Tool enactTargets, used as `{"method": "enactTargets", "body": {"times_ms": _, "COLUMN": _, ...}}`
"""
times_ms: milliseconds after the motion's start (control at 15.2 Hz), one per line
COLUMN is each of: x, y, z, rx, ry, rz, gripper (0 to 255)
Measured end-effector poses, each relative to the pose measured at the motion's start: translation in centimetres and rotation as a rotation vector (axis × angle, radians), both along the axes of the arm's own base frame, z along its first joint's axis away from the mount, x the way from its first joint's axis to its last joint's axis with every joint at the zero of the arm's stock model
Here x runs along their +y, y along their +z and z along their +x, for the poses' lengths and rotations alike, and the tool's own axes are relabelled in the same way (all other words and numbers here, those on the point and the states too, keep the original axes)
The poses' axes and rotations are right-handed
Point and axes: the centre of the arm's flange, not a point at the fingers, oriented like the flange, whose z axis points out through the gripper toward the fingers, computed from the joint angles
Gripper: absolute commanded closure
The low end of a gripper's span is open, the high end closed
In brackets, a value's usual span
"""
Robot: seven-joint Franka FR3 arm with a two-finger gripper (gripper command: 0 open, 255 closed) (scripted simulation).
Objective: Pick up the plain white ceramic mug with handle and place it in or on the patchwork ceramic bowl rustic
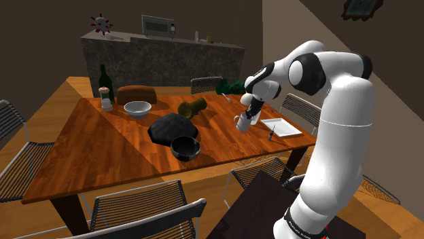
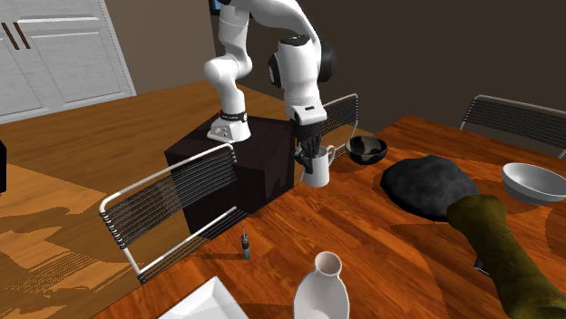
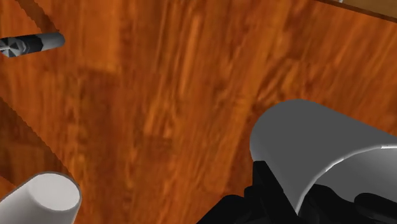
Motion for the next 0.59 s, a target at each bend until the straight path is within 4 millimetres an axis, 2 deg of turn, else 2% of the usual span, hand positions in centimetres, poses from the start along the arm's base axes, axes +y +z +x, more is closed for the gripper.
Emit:
{"method": "enactTargets", "body": {"times_ms": 462, "x": 0.0, "y": 3.6, "z": 0.0, "rx": 0.000, "ry": 0.000, "rz": 0.000, "gripper": 255}}
{"method": "enactTargets", "body": {"times_ms": 594, "x": 1.5, "y": 4.0, "z": 0.5, "rx": 0.000, "ry": 0.000, "rz": 0.000, "gripper": 255}}
